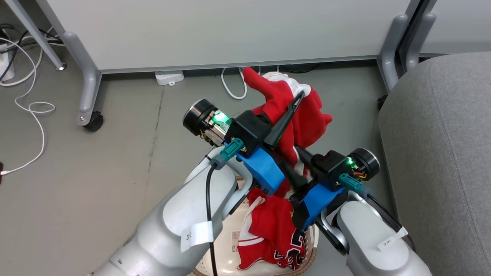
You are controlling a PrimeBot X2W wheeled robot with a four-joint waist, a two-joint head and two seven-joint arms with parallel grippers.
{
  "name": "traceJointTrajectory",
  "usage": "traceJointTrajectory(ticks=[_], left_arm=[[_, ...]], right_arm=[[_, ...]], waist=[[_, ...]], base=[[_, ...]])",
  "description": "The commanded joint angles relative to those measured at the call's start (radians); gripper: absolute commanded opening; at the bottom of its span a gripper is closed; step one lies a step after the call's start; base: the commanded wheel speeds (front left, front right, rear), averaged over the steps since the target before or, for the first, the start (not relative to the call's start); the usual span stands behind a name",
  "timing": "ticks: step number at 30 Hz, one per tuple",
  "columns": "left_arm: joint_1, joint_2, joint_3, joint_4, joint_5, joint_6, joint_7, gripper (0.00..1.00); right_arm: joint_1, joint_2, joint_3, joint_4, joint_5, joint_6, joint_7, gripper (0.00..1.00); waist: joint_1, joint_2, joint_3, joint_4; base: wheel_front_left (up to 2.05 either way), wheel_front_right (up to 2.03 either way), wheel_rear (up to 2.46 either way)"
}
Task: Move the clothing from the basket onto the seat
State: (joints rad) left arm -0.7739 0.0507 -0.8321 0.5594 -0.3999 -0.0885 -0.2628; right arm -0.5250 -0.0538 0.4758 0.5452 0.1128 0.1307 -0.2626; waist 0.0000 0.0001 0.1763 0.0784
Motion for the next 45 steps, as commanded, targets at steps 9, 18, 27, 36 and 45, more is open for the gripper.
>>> traceJointTrajectory(ticks=[9,18,27,36,45], left_arm=[[-0.023,0.000,-0.023,0.005,-0.029,0.021,-0.003,0.00],[-0.026,0.000,-0.028,0.008,-0.031,0.025,-0.003,0.00],[-0.029,0.000,-0.035,0.019,-0.050,0.026,-0.003,1.00],[-0.030,0.000,-0.026,0.013,-0.042,0.038,-0.003,1.00],[-0.005,0.000,-0.010,0.035,-0.025,0.037,-0.003,1.00]], right_arm=[[-0.016,0.004,0.018,-0.010,0.041,0.000,-0.003,0.00],[0.000,0.004,0.019,-0.021,0.046,0.000,-0.003,0.00],[0.000,0.004,0.019,-0.032,0.050,0.000,-0.003,0.00],[0.005,0.004,0.012,-0.036,0.051,0.000,-0.003,0.00],[0.013,0.004,-0.027,-0.080,0.054,0.000,-0.003,0.00]], waist=[[0.0000,-0.0001,-0.010,-0.006],[0.0000,-0.0001,-0.015,-0.010],[0.0000,-0.0001,-0.012,-0.011],[0.0000,-0.0001,-0.010,-0.016],[0.0000,-0.0001,0.009,-0.060]], base=[[0.00,0.00,0.00],[0.00,0.00,0.00],[0.00,0.00,0.00],[0.00,0.00,0.00],[0.00,0.00,0.00]])
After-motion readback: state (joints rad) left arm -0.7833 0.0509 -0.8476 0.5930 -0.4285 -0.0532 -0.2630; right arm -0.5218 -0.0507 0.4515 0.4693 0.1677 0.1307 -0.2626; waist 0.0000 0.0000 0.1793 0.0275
